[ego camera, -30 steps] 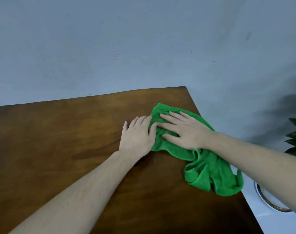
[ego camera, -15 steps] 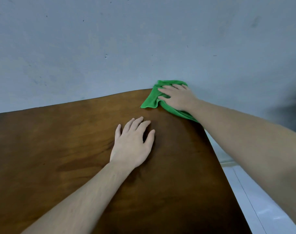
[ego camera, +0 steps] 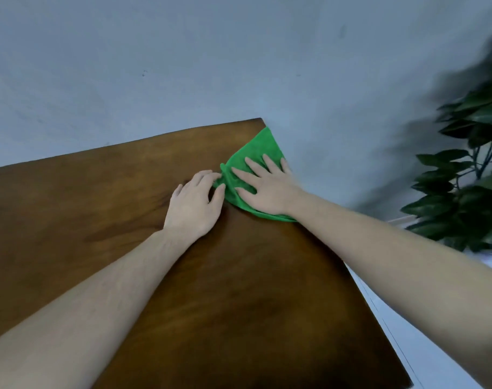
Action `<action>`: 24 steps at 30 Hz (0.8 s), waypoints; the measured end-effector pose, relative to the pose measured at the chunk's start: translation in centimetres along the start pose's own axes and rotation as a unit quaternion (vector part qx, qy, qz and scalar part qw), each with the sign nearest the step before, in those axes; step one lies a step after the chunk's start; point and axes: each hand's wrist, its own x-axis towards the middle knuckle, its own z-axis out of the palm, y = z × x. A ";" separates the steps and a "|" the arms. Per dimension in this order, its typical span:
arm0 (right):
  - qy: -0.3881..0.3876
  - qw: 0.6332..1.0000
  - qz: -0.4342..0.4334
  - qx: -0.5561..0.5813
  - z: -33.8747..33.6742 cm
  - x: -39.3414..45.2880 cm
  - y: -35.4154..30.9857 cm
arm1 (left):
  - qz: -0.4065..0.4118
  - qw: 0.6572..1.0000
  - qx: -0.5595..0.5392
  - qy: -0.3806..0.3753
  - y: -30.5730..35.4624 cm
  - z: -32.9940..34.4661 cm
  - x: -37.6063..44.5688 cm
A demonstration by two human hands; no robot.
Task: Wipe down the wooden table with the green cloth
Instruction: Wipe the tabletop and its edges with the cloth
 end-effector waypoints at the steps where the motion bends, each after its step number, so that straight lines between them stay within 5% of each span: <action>1: -0.001 1.000 -0.003 -0.002 0.2 -1.7 -0.7 | 0.013 1.000 -0.004 -0.008 0.0 -0.1 -1.0; 16: -0.005 0.999 0.048 0.017 3.8 -24.8 -13.5 | 0.157 0.983 -0.007 -0.092 -1.1 -2.7 -15.0; 24: 0.073 0.981 0.175 0.047 5.3 -29.5 -11.7 | 0.185 0.974 0.038 -0.127 -0.7 -2.8 -16.7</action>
